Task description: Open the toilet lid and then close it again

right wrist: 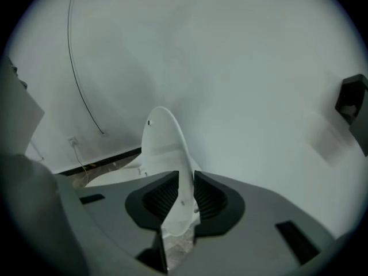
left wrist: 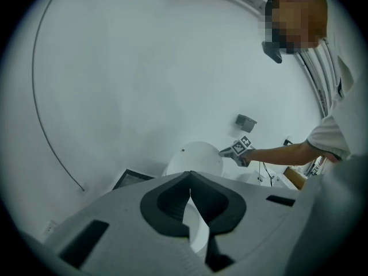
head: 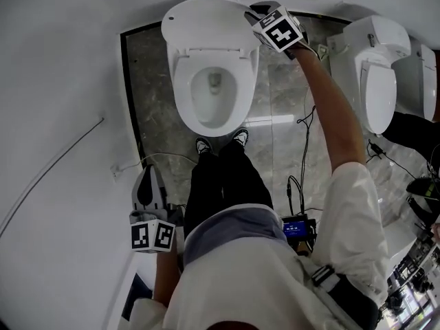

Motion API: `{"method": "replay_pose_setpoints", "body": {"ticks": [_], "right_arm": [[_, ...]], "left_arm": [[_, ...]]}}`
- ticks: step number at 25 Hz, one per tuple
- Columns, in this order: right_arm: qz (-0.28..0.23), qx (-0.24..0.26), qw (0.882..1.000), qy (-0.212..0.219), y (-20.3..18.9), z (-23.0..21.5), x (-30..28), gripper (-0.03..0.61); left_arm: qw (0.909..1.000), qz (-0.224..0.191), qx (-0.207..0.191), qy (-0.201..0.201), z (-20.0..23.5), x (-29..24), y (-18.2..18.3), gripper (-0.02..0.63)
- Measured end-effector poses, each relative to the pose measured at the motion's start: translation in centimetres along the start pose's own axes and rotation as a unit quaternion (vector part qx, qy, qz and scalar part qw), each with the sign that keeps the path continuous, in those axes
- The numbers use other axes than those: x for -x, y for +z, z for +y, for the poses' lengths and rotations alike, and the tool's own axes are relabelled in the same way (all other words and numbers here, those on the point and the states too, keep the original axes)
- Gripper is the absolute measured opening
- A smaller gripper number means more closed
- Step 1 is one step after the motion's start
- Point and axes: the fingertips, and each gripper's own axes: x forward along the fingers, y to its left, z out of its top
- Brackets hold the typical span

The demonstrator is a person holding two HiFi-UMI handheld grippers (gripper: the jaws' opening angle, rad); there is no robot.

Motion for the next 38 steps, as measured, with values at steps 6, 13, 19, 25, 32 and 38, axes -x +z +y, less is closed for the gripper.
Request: {"method": "replay_pose_setpoints", "body": {"ticks": [6, 13, 19, 25, 32, 38], "right_arm": [[0.019, 0.020, 1.000, 0.003, 0.0, -0.7, -1.9, 0.061], [0.026, 0.040, 0.999, 0.005, -0.3, -0.3, -1.7, 0.046], [0.023, 0.065, 0.998, 0.009, -0.1, 0.6, -0.7, 0.043], [0.018, 0.047, 0.999, 0.010, -0.5, 1.5, 0.1, 0.040], [0.009, 0.038, 0.999, 0.010, -0.7, 2.9, 1.3, 0.037], [0.006, 0.034, 0.999, 0.014, -1.0, 4.0, 2.0, 0.037]], "left_arm": [[0.9997, 0.007, -0.001, 0.024, 1.0, 1.1, -0.5, 0.008], [0.9992, 0.008, 0.005, 0.039, 1.6, 2.0, -1.5, 0.008], [0.9994, 0.003, 0.000, 0.033, 1.5, 2.4, -1.3, 0.008], [0.9996, 0.002, -0.002, 0.029, 1.1, 2.9, -1.5, 0.008], [0.9999, -0.002, 0.002, 0.017, 0.5, 3.2, -1.6, 0.008], [1.0000, 0.000, -0.002, 0.003, 0.2, 2.8, -1.4, 0.008]]}}
